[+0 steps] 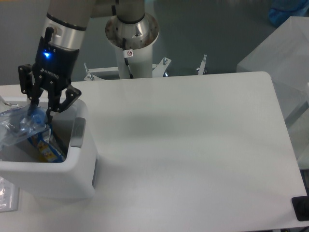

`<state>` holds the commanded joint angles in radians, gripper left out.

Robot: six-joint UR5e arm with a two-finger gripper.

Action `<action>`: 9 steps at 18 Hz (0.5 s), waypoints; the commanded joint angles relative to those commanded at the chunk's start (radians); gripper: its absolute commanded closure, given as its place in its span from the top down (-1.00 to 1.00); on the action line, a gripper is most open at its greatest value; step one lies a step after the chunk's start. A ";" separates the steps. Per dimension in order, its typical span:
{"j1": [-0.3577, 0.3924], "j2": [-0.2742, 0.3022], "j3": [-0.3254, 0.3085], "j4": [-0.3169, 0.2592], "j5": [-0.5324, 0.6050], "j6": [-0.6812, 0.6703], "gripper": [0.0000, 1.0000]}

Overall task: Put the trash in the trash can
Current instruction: 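Lower the bottle into the bin and open the gripper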

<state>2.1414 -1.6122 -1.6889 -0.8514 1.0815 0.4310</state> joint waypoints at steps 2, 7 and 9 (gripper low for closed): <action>-0.002 -0.002 0.000 0.000 0.000 0.002 -0.38; -0.002 0.002 -0.028 0.003 0.000 0.005 -0.27; -0.002 0.002 -0.029 0.003 0.002 0.005 -0.27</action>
<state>2.1399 -1.6107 -1.7181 -0.8483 1.0830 0.4357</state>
